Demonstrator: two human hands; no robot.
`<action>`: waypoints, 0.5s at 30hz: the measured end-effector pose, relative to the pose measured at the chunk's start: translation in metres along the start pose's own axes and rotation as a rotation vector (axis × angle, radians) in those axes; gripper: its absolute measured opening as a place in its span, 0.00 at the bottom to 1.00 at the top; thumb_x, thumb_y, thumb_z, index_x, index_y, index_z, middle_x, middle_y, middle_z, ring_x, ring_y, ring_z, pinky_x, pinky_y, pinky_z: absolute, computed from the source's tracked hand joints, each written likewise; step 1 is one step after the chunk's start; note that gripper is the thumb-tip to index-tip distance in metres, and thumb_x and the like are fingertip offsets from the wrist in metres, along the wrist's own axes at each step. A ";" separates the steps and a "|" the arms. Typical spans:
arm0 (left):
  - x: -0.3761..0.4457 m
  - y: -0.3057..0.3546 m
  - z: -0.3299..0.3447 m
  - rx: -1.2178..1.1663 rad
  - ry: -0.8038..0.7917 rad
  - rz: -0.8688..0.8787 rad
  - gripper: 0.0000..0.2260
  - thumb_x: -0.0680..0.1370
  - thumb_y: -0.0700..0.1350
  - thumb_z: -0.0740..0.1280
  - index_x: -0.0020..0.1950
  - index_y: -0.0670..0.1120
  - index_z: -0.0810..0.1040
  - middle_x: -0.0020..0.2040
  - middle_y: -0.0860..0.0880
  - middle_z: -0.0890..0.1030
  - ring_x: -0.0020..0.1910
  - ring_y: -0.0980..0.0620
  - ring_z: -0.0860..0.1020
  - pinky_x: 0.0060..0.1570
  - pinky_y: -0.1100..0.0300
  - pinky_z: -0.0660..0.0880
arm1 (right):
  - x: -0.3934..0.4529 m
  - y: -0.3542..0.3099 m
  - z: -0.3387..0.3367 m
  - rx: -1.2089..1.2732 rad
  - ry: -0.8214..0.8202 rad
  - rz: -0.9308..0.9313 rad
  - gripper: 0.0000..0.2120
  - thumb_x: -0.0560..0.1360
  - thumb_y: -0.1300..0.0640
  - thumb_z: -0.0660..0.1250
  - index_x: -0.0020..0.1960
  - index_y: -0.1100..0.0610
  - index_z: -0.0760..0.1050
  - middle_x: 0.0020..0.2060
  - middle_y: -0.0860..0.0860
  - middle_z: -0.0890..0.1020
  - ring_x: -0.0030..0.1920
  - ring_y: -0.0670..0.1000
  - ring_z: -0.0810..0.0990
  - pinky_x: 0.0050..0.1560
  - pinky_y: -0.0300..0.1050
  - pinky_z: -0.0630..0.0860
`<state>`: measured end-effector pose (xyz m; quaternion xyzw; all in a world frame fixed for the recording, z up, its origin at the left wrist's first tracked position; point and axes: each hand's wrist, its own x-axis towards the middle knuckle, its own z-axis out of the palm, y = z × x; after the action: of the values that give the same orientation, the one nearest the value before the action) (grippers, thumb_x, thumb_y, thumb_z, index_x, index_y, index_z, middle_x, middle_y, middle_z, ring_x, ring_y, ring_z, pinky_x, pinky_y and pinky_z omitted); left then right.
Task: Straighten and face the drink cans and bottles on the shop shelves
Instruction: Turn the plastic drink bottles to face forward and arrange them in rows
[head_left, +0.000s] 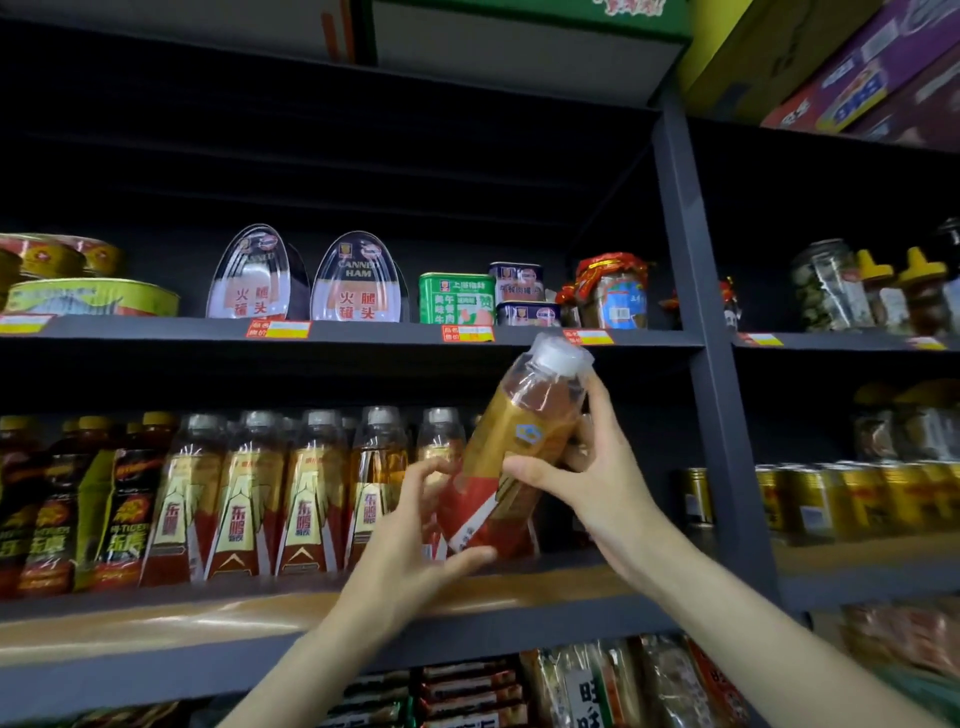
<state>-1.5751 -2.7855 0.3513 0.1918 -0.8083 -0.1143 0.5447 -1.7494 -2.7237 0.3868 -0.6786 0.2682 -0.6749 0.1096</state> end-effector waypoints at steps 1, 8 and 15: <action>0.004 -0.001 0.001 0.065 -0.040 0.008 0.29 0.68 0.49 0.75 0.58 0.65 0.59 0.58 0.67 0.70 0.54 0.77 0.71 0.55 0.74 0.70 | 0.000 0.000 0.000 -0.074 0.003 -0.064 0.45 0.66 0.61 0.76 0.68 0.30 0.55 0.61 0.42 0.74 0.57 0.38 0.77 0.55 0.38 0.77; 0.045 -0.008 -0.006 0.513 -0.022 0.139 0.25 0.77 0.49 0.65 0.71 0.56 0.57 0.68 0.56 0.69 0.67 0.59 0.67 0.57 0.79 0.58 | 0.023 0.007 -0.032 -0.434 0.058 -0.210 0.49 0.65 0.59 0.77 0.63 0.20 0.50 0.59 0.35 0.69 0.62 0.41 0.70 0.63 0.44 0.70; 0.078 -0.026 0.006 0.872 0.027 0.009 0.29 0.78 0.56 0.60 0.75 0.57 0.50 0.77 0.52 0.50 0.76 0.49 0.43 0.73 0.48 0.44 | 0.061 0.062 -0.068 -0.722 0.113 0.170 0.49 0.65 0.54 0.78 0.74 0.40 0.50 0.60 0.54 0.70 0.58 0.54 0.71 0.57 0.50 0.69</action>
<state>-1.6012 -2.8431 0.4036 0.4017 -0.7747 0.2427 0.4237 -1.8329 -2.7920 0.4122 -0.6105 0.5502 -0.5616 -0.0961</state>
